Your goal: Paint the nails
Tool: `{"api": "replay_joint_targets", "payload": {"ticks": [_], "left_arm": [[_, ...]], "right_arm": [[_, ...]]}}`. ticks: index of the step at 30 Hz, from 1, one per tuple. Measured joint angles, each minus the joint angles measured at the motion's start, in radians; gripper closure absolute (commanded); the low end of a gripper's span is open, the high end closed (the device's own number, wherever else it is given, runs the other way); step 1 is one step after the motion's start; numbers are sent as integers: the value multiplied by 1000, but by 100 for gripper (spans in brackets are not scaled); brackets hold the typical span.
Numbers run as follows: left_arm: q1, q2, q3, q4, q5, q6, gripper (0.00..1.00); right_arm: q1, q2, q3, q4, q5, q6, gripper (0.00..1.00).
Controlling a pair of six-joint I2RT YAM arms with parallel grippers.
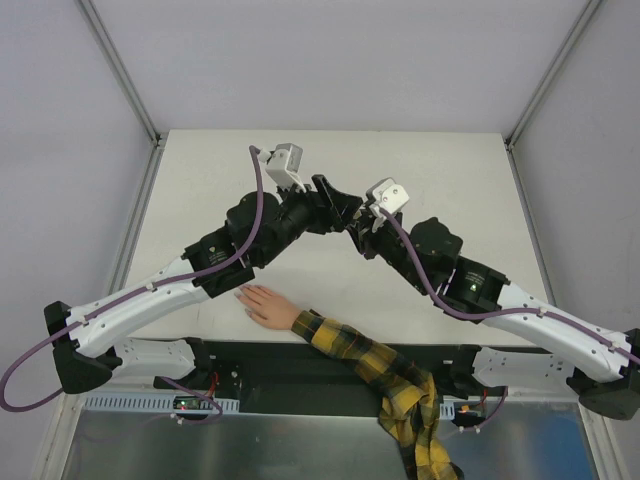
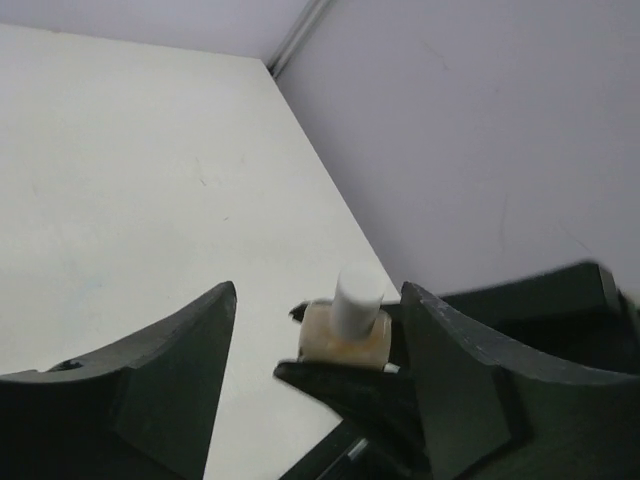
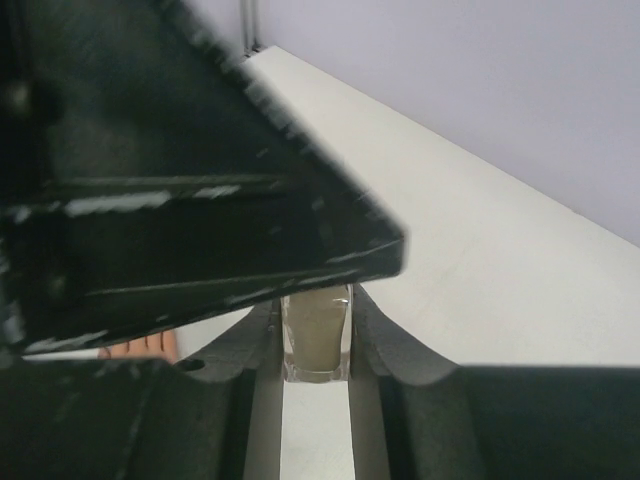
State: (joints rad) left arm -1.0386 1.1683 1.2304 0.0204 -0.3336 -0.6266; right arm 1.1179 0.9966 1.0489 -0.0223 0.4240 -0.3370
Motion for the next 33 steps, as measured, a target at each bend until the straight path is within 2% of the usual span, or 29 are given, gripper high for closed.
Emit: {"api": "replay_joint_targets", "payload": {"ticks": [1,3,6,9,13,17,22,24,26,27,29,30,31,32,33], "left_arm": [[5,-24,-28,16,18,15,23],[20,-76,-84,57,68,37,19],[89,-167,-169,146,200,44,19],[209,-220,-227,259,373,27,19],[302,-211,-248,360,578,1,21],[306,-160,-248,421,758,-14,24],[307,-116,-248,471,885,-21,30],[307,-108,-247,494,923,-30,36],[306,-96,-246,523,959,-46,45],[307,-90,-243,534,973,-55,53],[307,-75,-238,551,998,-71,61],[307,-67,-235,558,1013,-74,76],[307,-61,-234,562,1017,-76,84],[307,-57,-233,564,1021,-82,99],[311,-53,-231,557,1015,-75,100]], "right_arm": [[-15,-13,-1,0,-37,3,100],[-47,-37,-8,2,-94,12,100],[-104,-71,-14,-4,-208,39,100],[-162,-77,-10,-28,-349,68,100],[-213,-77,-9,-58,-523,115,100],[-231,-66,20,-89,-630,154,100],[-233,-65,30,-89,-690,180,97],[-233,-65,30,-90,-704,184,96],[-235,-65,30,-89,-718,188,100],[-237,-65,30,-89,-723,190,100],[-240,-65,30,-89,-727,195,100],[-241,-65,30,-88,-729,198,100],[-242,-65,30,-87,-729,200,100],[-242,-65,30,-87,-729,201,100],[-240,-65,31,-85,-729,204,100]]}}
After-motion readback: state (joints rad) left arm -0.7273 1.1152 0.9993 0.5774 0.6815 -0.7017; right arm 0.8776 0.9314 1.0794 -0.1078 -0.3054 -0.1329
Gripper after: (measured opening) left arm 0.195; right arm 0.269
